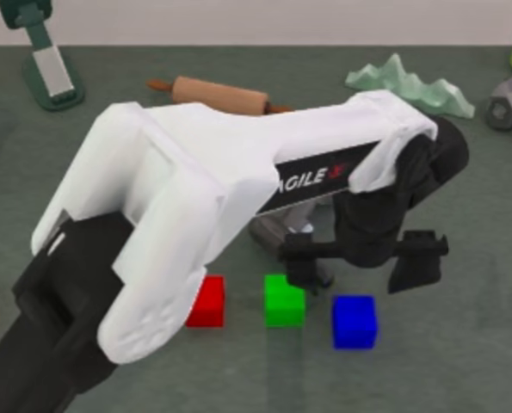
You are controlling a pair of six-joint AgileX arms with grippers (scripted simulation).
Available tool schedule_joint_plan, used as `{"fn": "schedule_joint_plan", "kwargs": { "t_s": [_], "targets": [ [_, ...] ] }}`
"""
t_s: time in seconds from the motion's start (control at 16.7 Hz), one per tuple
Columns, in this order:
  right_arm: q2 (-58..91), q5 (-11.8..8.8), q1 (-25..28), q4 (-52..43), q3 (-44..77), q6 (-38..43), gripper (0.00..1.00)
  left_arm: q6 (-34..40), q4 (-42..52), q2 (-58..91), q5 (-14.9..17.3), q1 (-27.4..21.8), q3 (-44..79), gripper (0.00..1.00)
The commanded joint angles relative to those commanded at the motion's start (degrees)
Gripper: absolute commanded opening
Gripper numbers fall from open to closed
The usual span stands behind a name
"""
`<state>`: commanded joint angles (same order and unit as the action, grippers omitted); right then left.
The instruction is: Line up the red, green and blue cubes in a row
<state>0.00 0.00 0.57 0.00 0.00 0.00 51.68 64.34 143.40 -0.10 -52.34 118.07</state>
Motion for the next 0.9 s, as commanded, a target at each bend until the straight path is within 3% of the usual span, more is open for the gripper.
{"fn": "schedule_joint_plan", "kwargs": {
  "t_s": [0.42,0.9],
  "targets": [
    [0.0,0.0,0.0,0.0,0.0,0.0,1.0,0.0,1.01,-0.06,0.0,0.03,1.0,1.0],
    [0.0,0.0,0.0,0.0,0.0,0.0,1.0,0.15,14.36,-1.91,-0.02,1.06,12.47,1.0]
  ]
}}
